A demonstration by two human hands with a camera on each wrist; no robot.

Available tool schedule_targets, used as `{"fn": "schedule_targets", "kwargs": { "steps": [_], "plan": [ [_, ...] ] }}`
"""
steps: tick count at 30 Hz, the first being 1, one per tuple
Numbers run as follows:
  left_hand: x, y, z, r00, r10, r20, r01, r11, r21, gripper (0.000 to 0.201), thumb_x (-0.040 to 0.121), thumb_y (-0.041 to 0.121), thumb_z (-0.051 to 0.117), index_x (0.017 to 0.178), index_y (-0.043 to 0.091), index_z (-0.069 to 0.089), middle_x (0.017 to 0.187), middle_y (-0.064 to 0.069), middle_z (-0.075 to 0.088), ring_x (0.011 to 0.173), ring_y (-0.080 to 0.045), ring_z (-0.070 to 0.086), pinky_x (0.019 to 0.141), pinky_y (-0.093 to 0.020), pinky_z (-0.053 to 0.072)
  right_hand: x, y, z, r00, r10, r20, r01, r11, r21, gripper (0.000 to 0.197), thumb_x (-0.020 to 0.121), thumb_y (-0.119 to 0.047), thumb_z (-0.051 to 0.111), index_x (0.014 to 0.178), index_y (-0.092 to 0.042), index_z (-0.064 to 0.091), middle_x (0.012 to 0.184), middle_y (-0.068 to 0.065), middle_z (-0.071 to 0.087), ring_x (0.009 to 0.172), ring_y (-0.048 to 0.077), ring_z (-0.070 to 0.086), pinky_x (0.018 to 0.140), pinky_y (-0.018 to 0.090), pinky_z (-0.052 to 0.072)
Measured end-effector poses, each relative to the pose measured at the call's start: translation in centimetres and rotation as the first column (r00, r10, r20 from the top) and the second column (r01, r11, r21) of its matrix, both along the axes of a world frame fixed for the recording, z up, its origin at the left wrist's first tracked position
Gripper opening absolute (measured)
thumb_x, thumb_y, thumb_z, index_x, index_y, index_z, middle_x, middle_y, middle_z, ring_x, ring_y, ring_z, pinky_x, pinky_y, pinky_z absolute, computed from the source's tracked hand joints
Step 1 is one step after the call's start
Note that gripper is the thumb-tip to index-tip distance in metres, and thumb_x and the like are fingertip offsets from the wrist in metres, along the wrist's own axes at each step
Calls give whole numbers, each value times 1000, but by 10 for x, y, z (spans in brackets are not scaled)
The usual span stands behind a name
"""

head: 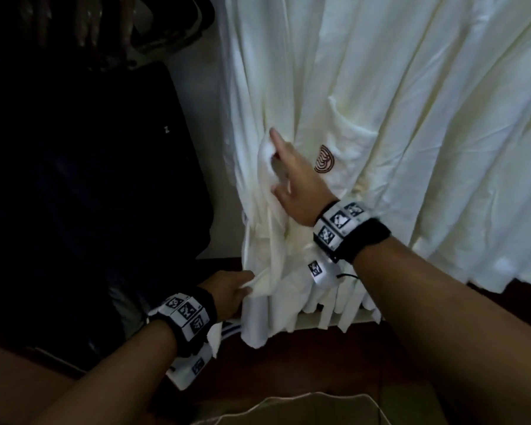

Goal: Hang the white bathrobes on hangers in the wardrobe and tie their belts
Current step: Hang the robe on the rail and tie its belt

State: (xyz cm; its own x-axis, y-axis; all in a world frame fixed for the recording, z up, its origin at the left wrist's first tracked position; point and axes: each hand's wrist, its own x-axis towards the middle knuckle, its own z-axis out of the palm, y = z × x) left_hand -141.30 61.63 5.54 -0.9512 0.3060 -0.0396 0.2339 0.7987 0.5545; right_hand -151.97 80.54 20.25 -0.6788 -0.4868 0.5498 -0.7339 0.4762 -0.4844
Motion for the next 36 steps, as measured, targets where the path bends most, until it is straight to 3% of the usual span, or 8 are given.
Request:
{"fn": "schedule_targets", "kwargs": {
  "steps": [3, 7, 13, 17, 21, 26, 32, 36],
  "plan": [
    [10, -17, 8, 998, 14, -53, -12, 999, 48, 20, 96, 22, 47, 101, 10, 63, 83, 9, 61, 79, -9, 58, 66, -4, 35, 0, 3, -55, 987, -62, 148, -6, 906, 423, 61, 91, -11, 53, 149, -21, 35, 129, 6, 55, 116, 27, 53, 98, 33, 38],
    [17, -25, 15, 993, 40, -113, -29, 995, 97, 23, 89, 25, 44, 96, 16, 64, 84, 3, 64, 78, -10, 60, 67, -14, 42, 23, 4, -102, 931, -115, 347, -262, 454, 852, 34, 96, -38, 46, 116, -21, 68, 118, 3, 65, 108, 25, 61, 91, 33, 47],
    [16, -17, 12, 998, 40, -40, -35, 994, 108, 12, 95, 18, 50, 92, 19, 62, 81, 4, 63, 77, -13, 60, 68, -23, 44, 16, 0, -90, 880, -33, 475, -33, 991, 129, 13, 90, -13, 62, 93, -14, 74, 98, 1, 71, 86, 11, 63, 87, 28, 51],
    [14, -18, 7, 996, 84, 4, -83, 986, 145, 12, 95, 22, 51, 94, 21, 63, 83, 1, 66, 79, -13, 62, 71, -26, 47, 22, 27, -74, 952, -223, 209, 154, 940, 305, 7, 86, -32, 62, 81, -28, 64, 88, -6, 57, 80, 12, 56, 80, 34, 50],
    [11, -8, 8, 999, 50, 8, -51, 985, 167, 13, 95, 19, 52, 89, 25, 62, 79, 5, 63, 76, -10, 61, 68, -24, 46, 37, 48, -88, 929, -287, 235, 12, 656, 754, 53, 79, -73, 47, 116, -35, 54, 106, -7, 52, 99, 15, 50, 89, 36, 41],
    [9, 1, 3, 999, -48, 0, 48, 985, 164, 14, 90, 27, 49, 82, 36, 56, 76, 7, 62, 75, -10, 61, 69, -30, 50, 39, 56, -90, 906, -184, 381, -71, 822, 565, 20, 90, -17, 56, 104, -22, 68, 103, -4, 67, 86, 8, 54, 87, 22, 44],
    [11, 13, 6, 988, -156, 2, 154, 974, 164, 13, 89, 30, 46, 85, 36, 57, 80, 9, 65, 77, -6, 63, 71, -30, 53, 52, 46, -100, 825, -265, 499, -285, 567, 773, 47, 101, -45, 36, 108, -11, 68, 108, 6, 65, 92, 20, 55, 82, 31, 43],
    [10, 11, 9, 995, -96, -2, 95, 975, 201, 15, 88, 32, 45, 80, 35, 58, 74, 10, 62, 72, -5, 61, 67, -28, 49, 52, 53, -111, 751, -145, 645, -78, 950, 303, 22, 97, -22, 54, 101, -10, 71, 100, -2, 63, 87, 9, 56, 80, 19, 40]
  ]
}}
